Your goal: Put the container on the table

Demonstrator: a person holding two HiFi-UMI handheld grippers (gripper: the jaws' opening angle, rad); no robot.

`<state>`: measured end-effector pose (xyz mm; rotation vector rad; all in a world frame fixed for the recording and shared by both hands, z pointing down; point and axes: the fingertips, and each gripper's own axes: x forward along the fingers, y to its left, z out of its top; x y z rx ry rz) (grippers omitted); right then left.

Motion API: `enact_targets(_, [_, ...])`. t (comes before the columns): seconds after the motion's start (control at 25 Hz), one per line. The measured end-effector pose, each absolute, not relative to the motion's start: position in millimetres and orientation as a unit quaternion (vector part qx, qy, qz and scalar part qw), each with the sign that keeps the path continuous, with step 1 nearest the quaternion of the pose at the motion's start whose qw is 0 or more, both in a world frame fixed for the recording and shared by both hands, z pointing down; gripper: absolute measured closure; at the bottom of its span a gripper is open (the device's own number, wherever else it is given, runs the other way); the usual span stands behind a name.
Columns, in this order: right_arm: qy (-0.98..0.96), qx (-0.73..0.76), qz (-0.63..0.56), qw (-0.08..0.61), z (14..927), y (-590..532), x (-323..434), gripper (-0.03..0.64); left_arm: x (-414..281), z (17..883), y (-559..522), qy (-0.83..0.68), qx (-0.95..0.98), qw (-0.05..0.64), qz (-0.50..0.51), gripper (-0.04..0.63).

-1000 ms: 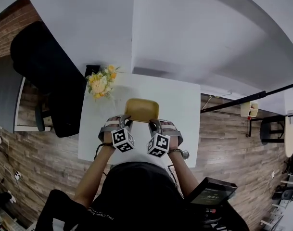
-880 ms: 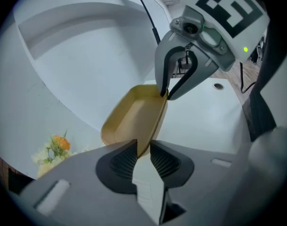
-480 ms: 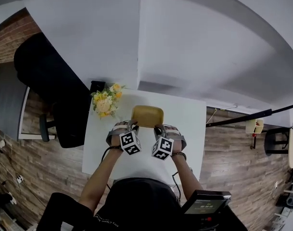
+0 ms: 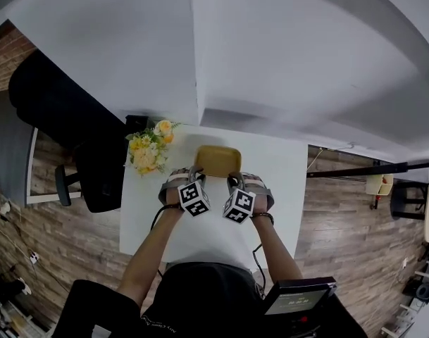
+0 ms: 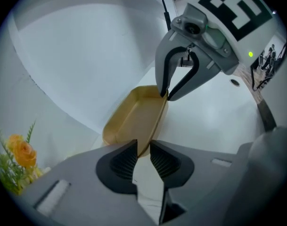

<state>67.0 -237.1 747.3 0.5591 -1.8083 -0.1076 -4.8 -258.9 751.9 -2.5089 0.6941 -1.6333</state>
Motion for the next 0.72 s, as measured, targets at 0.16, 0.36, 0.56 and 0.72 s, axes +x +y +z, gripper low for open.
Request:
enact_targets(0.16, [-0.774,0.242,-0.037,0.584,761,-249,71,0.568,-3,763,-269,0.227,-0.813,0.028,-0.536,0.515])
enact_targets(0.36, [-0.775,0.242,-0.027,0.584,774,-255,70,0.569,-4,776,-277,0.224,-0.809,0.025,-0.543,0.511])
enact_targets(0.56, [-0.775,0.241,-0.020,0.584,782,-257,72,0.568,-1,782,-278,0.223,-0.811,0.026,-0.541,0.509])
enact_targets(0.72, [-0.775,0.234,-0.016,0.586,786,-253,72,0.561,0,785,-275,0.225,-0.812,0.025,-0.538,0.499])
